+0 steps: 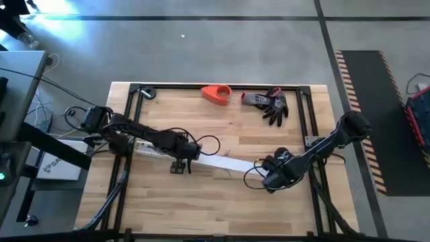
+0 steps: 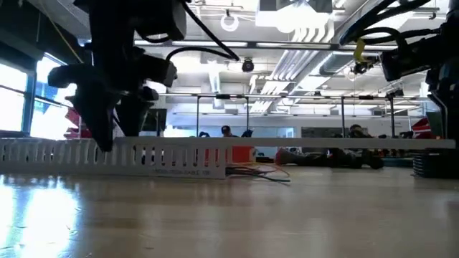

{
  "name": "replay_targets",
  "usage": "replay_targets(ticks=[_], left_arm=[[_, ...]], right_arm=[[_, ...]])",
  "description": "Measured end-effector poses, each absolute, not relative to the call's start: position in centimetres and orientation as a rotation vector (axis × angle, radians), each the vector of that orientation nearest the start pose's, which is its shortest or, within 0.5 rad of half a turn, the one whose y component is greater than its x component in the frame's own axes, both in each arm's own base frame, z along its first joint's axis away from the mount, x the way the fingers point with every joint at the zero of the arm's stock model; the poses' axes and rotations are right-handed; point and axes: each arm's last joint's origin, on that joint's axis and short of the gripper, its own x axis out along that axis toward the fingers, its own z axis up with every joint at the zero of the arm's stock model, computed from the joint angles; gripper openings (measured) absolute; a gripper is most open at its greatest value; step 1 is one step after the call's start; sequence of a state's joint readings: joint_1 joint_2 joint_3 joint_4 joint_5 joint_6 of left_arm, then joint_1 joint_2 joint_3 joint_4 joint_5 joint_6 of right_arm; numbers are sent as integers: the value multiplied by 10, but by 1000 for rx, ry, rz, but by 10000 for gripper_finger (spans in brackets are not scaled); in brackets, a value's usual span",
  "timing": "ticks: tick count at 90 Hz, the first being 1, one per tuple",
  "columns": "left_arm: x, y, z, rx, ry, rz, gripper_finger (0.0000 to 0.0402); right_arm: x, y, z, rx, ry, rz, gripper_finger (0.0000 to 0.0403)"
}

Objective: Ziptie cables
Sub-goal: Close the white cable duct

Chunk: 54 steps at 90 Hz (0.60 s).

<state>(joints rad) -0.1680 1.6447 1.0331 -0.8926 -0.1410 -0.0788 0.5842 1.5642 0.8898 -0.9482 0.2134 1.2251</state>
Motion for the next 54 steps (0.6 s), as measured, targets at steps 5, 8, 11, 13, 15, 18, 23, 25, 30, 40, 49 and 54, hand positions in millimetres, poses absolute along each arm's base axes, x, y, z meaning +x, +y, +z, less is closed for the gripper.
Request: replay_targets(ticks=[5,8,11,13,15,18,23,25,30,40,49,54], left_arm=[[272,-43,179,180,1524,37,310],[269,-42,179,185,1545,38,310],[266,-42,177,186,1554,38,310],[264,-42,176,185,1557,40,310],[262,-41,176,183,1557,44,310],[259,-40,174,182,1560,55,310],[255,-39,171,188,1553,75,310],[254,-39,170,187,1546,77,310],[252,-39,166,182,1525,71,310],[250,-43,159,179,1504,56,310],[249,-46,155,186,1481,44,310],[250,-48,155,193,1467,41,310]], right_arm=[[206,129,165,352,1371,-617,137],[206,129,165,352,1370,-616,137],[205,129,165,351,1370,-614,137],[205,129,165,349,1370,-613,137],[205,130,165,347,1369,-613,137],[205,130,165,344,1366,-615,137],[204,131,166,333,1357,-614,137],[204,131,166,330,1353,-614,137],[204,132,166,324,1349,-611,137],[203,133,166,318,1349,-606,137],[200,135,166,304,1360,-605,137],[197,135,166,289,1381,-621,137]])
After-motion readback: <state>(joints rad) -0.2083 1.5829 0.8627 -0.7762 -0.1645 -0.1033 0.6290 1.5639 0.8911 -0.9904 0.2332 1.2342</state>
